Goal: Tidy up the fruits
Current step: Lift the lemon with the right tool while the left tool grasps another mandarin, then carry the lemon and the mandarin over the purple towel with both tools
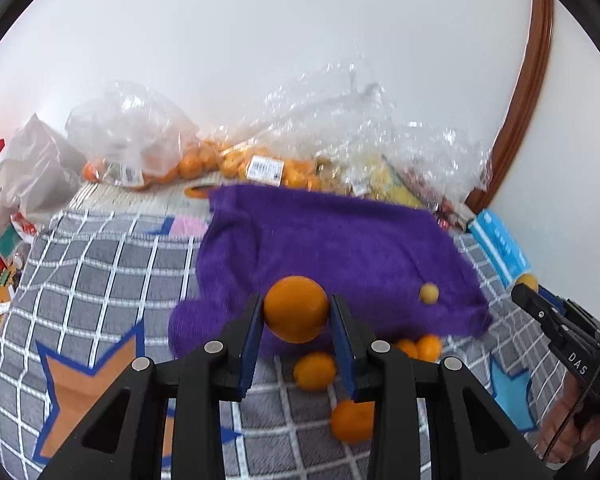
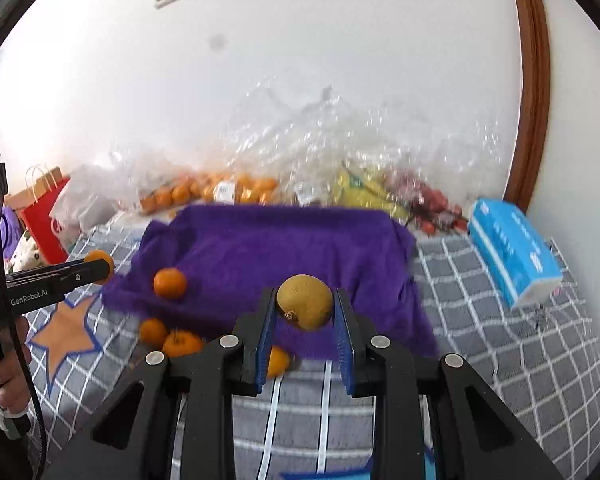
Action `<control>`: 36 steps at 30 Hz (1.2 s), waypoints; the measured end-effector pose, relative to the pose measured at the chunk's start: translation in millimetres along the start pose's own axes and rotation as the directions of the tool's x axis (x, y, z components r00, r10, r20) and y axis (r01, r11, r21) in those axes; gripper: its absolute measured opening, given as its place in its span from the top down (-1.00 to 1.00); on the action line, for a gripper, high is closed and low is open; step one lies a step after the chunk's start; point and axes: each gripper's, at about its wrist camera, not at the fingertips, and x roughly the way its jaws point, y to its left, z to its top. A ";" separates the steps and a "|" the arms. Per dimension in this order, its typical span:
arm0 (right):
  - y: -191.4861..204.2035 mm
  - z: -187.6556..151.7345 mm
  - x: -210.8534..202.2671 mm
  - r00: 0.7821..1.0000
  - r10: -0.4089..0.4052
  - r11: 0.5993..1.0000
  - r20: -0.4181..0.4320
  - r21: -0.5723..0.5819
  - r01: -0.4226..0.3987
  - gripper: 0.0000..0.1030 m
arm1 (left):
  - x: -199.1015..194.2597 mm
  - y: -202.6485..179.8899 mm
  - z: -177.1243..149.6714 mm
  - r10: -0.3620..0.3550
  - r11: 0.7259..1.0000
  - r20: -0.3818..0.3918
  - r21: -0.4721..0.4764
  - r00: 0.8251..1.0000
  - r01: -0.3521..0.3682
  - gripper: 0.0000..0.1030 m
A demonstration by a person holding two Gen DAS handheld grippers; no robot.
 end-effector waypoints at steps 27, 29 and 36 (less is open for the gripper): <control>-44.0 12.6 80.5 0.998 -0.012 0.995 -0.066 0.099 0.019 0.46 | 74.1 -8.0 15.6 -0.052 0.998 -0.003 -0.023 0.999 0.052 0.38; -48.6 12.4 80.2 0.998 -0.012 0.994 -0.064 0.111 0.019 0.46 | 74.8 -10.3 14.6 -0.053 0.999 -0.002 -0.012 0.999 0.053 0.38; -55.8 8.6 88.6 0.996 -0.020 0.991 -0.092 0.128 0.032 0.46 | 80.8 -16.5 10.1 -0.077 0.997 -0.021 -0.002 0.997 0.077 0.38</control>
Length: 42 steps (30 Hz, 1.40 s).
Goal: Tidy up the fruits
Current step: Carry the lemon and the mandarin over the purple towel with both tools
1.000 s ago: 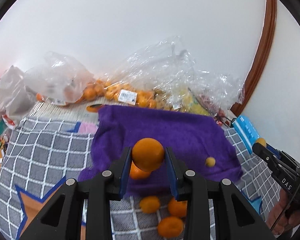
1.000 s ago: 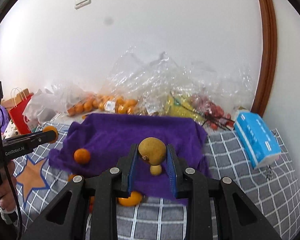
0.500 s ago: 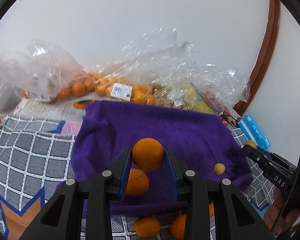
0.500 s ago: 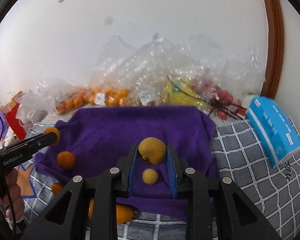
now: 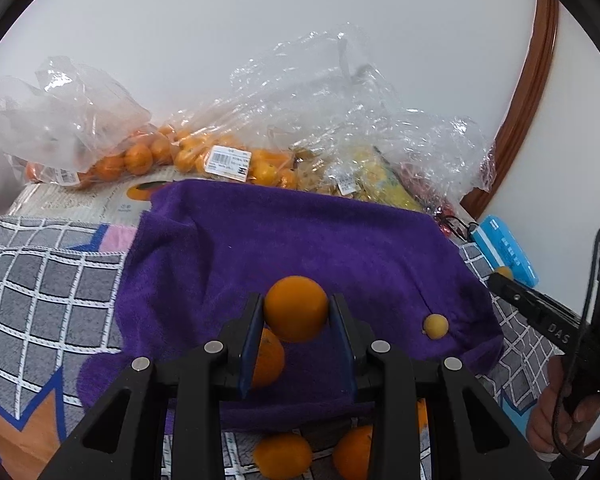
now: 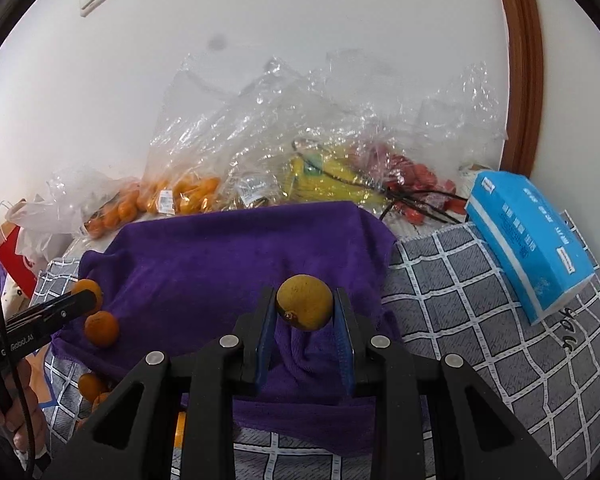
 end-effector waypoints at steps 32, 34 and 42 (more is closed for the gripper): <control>20.6 -19.3 36.5 0.991 -0.003 0.995 -0.130 -0.103 -0.011 0.46 | 5.7 -6.5 -4.2 -0.010 1.000 -0.023 0.023 1.000 0.011 0.38; 19.5 -19.0 36.7 0.991 -0.003 0.995 -0.133 -0.098 -0.010 0.46 | 6.1 -6.4 -4.2 -0.012 1.000 -0.025 0.023 1.000 0.013 0.38; 15.8 -19.1 36.6 0.990 -0.054 0.993 -0.132 -0.110 0.039 0.46 | 8.5 -12.0 -6.7 -0.017 0.999 -0.032 0.047 0.999 0.018 0.38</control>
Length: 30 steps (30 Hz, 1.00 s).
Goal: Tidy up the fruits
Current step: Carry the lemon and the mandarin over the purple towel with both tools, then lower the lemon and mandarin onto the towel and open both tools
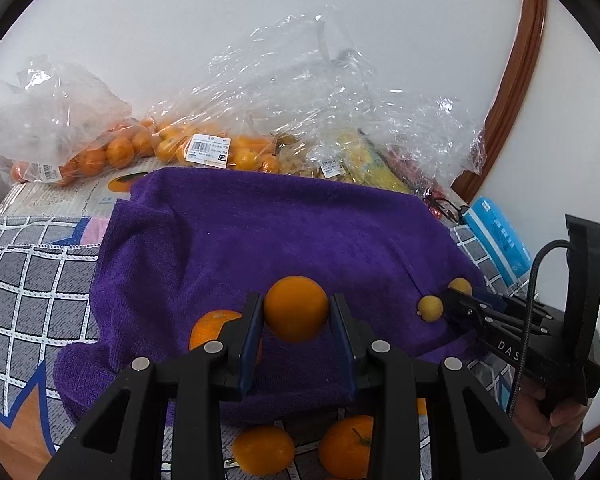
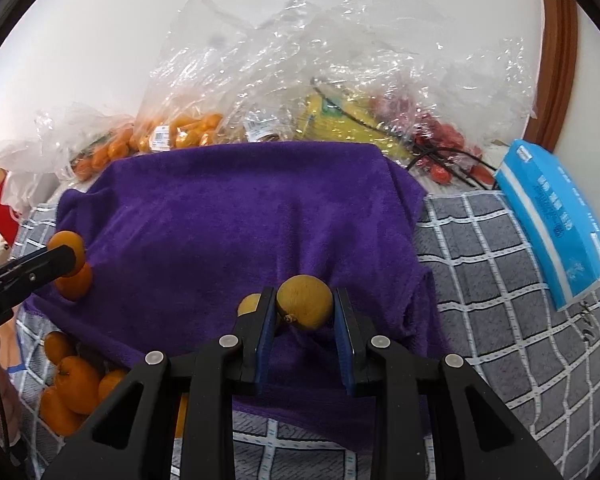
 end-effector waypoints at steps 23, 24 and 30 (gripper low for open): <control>8.5 -1.0 -8.3 0.999 0.000 0.999 0.038 -0.042 0.002 0.26 | 14.9 -4.0 -4.7 0.017 1.000 -0.064 0.021 0.998 -0.016 0.38; 8.9 -0.5 -9.0 0.999 0.002 0.999 0.042 -0.041 0.000 0.25 | 15.4 -4.0 -4.9 0.017 1.000 -0.067 0.021 0.998 -0.015 0.38; 6.8 0.7 -12.5 0.998 -0.007 1.000 0.058 -0.026 0.008 0.22 | 17.1 -4.6 -5.2 0.019 1.000 -0.075 0.023 0.997 -0.017 0.38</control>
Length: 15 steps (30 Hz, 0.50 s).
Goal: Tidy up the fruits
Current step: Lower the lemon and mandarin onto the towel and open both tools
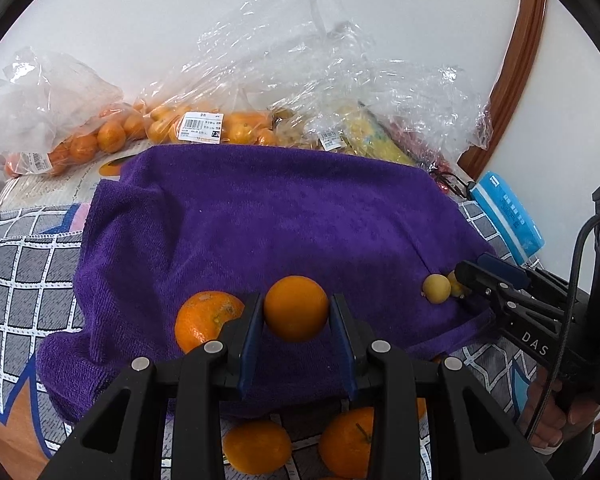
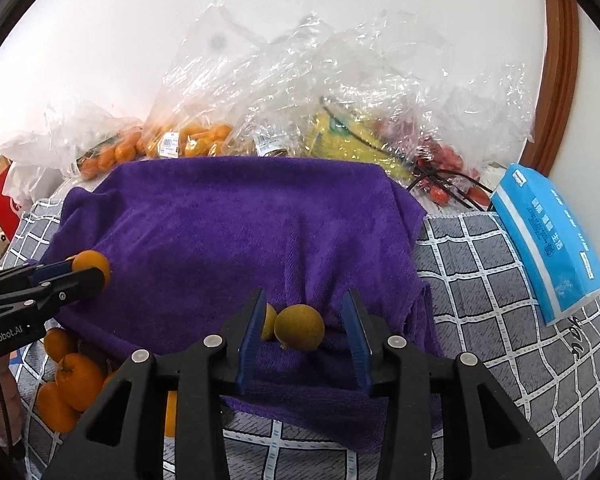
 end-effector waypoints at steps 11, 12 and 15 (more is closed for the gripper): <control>-0.2 -0.8 -3.6 1.000 -0.002 0.999 0.019 0.034 0.001 0.22 | -1.2 -0.9 -0.7 -0.007 1.000 -0.001 -0.004 1.000 0.007 0.37; 0.1 -0.9 -4.3 1.000 0.003 0.999 0.021 0.036 -0.003 0.22 | -2.4 -0.8 -0.6 -0.009 1.000 0.001 -0.005 1.000 0.009 0.31; 2.9 -0.7 -8.9 0.999 0.011 0.999 0.037 0.030 -0.012 0.22 | -6.3 -0.1 -0.2 -0.020 1.000 0.013 -0.015 1.000 0.020 0.23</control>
